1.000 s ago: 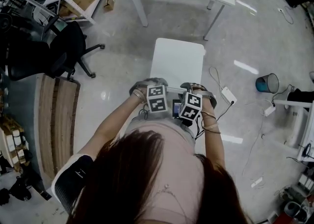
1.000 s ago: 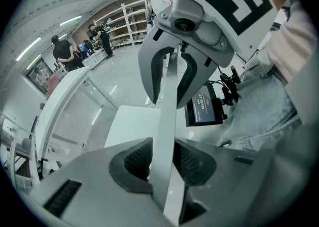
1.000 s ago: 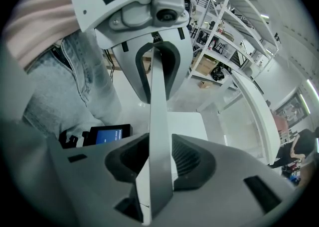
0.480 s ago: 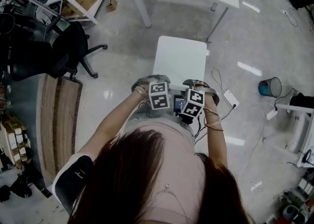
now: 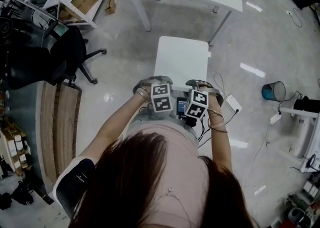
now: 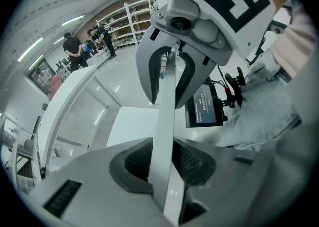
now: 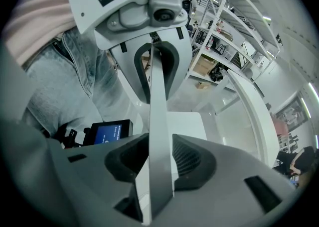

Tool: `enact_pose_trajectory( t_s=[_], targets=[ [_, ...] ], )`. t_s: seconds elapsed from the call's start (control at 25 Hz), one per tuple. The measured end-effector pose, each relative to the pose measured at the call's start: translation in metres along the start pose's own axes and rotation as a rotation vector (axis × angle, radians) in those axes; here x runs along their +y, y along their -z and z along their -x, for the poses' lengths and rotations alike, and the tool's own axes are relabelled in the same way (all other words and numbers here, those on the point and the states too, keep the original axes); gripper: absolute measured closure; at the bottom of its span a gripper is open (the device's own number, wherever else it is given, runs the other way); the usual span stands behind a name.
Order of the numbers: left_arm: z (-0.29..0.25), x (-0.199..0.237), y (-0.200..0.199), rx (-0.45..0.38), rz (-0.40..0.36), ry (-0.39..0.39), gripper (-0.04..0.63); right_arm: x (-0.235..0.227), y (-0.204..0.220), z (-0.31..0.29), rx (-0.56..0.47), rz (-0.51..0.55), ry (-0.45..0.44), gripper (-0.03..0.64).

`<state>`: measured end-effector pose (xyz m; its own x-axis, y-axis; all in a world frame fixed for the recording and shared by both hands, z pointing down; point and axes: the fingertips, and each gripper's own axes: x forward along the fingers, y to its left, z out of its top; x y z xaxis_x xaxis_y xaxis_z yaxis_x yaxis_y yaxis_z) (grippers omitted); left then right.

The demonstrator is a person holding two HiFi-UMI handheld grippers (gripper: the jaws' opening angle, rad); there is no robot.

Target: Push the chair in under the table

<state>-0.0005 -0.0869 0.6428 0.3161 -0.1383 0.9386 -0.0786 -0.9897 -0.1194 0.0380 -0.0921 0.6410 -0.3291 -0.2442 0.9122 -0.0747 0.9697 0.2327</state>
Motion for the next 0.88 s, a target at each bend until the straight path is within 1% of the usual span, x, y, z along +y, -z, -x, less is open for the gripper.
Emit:
enact_pose_trajectory(
  t_s=[0.16, 0.48, 0.68, 0.88],
  targets=[
    [-0.004, 0.018, -0.004, 0.003, 0.003, 0.007, 0.485, -0.015, 0.004, -0.005, 0.002, -0.003, -0.013, 0.471],
    [-0.006, 0.053, -0.003, -0.001, -0.004, 0.012, 0.492, -0.048, -0.001, -0.012, 0.009, -0.009, -0.055, 0.473],
    [-0.006, 0.073, 0.001, -0.001, -0.014, 0.023, 0.502, -0.066, -0.006, -0.018, 0.016, 0.001, -0.072, 0.497],
    [-0.008, 0.088, 0.004, -0.001, -0.016, 0.035, 0.500, -0.077, -0.008, -0.024, 0.026, -0.012, -0.093, 0.499]
  ],
)
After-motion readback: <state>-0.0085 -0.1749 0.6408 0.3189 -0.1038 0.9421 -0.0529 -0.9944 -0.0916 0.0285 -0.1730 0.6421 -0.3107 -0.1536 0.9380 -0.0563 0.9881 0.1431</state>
